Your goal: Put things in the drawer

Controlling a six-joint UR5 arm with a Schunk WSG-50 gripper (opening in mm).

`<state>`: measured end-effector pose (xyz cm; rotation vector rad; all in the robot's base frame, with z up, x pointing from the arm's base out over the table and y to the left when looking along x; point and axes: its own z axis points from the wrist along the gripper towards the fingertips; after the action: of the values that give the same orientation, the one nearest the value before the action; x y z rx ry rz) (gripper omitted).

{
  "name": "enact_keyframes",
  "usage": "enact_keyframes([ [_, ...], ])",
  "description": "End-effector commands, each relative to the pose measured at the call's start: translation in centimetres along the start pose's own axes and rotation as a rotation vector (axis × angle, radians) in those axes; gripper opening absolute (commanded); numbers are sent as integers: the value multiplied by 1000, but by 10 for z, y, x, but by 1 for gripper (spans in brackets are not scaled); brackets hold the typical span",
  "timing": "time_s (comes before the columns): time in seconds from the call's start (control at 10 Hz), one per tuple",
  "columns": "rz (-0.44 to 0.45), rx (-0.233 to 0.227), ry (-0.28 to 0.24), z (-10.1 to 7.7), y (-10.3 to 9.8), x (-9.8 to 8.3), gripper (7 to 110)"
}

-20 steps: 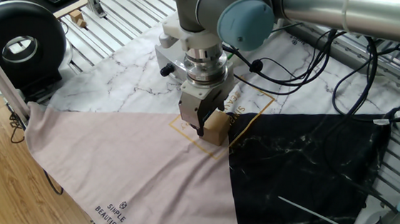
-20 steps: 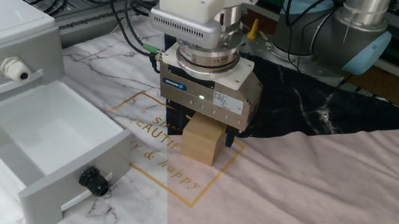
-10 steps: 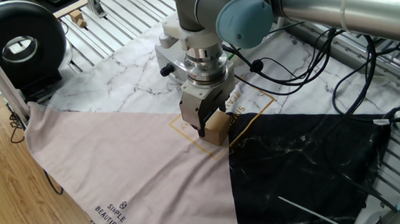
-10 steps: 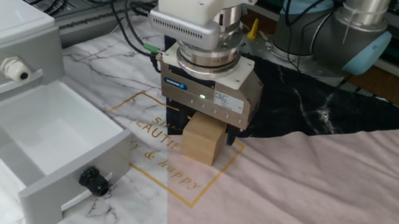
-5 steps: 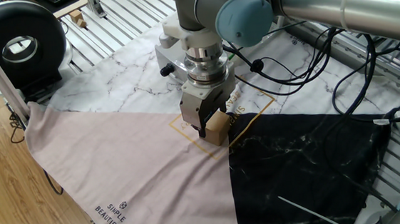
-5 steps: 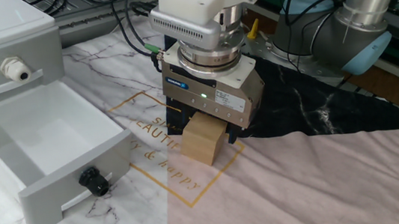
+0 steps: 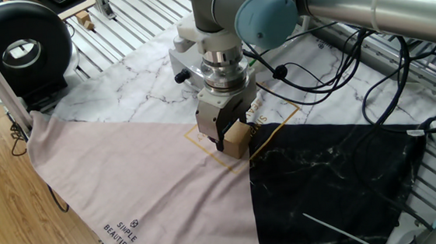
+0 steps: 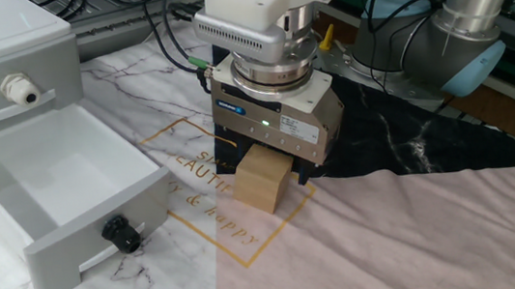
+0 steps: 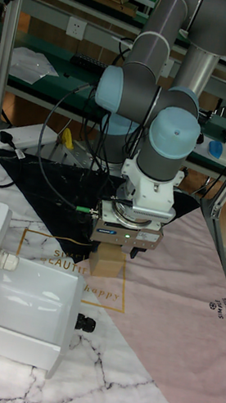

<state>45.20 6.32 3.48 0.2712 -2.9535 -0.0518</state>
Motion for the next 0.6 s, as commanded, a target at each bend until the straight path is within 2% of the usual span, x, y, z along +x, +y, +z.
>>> enact_keyframes([
  [0.0, 6, -24, -5, -1, 5, -2, 7],
  [0.3, -4, -13, -8, -1, 2, -3, 7],
  [0.5, 4, 16, -32, -1, -5, -9, 7],
])
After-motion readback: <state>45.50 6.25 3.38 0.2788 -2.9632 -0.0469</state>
